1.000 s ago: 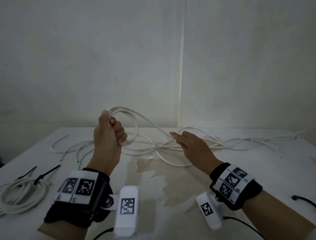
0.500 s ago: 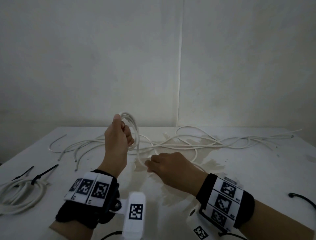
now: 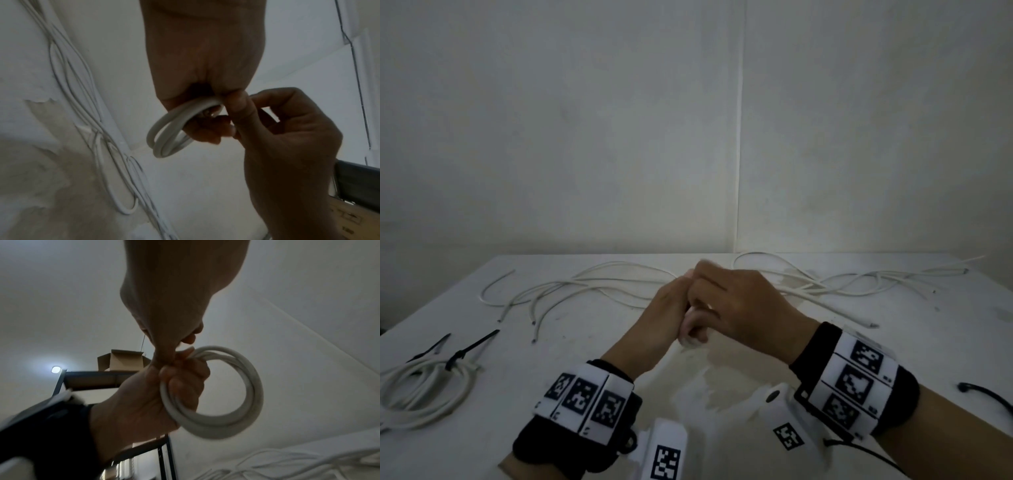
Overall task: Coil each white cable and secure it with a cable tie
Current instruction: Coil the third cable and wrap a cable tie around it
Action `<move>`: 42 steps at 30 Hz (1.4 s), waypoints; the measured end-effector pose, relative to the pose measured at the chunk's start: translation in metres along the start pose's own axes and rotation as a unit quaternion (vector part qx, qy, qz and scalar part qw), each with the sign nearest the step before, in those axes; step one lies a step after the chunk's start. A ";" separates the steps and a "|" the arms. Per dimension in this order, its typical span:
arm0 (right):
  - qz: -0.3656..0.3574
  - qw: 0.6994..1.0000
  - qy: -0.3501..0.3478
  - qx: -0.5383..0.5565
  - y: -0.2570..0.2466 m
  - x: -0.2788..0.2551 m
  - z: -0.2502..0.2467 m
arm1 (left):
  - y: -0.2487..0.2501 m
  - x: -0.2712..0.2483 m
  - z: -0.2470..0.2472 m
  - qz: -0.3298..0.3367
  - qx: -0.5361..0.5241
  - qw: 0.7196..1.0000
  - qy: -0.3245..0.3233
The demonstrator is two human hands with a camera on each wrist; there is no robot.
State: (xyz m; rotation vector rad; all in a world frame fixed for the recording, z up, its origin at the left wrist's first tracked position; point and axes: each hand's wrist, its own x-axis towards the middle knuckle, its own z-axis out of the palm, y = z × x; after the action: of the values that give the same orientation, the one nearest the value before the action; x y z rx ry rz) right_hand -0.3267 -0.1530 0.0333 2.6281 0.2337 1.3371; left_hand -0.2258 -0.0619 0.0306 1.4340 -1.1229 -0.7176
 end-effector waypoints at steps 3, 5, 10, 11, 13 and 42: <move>0.018 1.000 -0.025 0.002 0.009 0.000 -0.009 | 0.009 -0.001 0.006 -0.050 -0.036 0.998 -0.032; 0.010 0.999 -0.034 -0.020 0.017 0.000 -0.015 | 0.011 -0.002 0.008 -0.075 -0.044 0.995 -0.046; -0.057 0.991 -0.046 -0.111 0.029 -0.004 -0.023 | 0.010 -0.005 0.007 -0.114 -0.090 0.986 -0.078; -0.057 0.991 -0.041 -0.117 0.032 -0.004 -0.024 | 0.010 -0.006 0.006 -0.122 -0.112 0.983 -0.079; -0.021 0.995 -0.027 -0.098 0.041 -0.009 -0.022 | 0.010 -0.008 0.003 -0.131 -0.142 0.977 -0.085; 0.436 0.825 0.002 0.359 0.000 -0.006 -0.009 | 0.014 -0.006 0.009 -0.038 -0.234 0.971 0.020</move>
State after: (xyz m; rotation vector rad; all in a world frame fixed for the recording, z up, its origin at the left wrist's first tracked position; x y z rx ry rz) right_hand -0.3375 -0.1539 0.0334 3.5885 -0.7145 1.7354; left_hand -0.2396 -0.0585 0.0409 1.0866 -0.8010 -0.9333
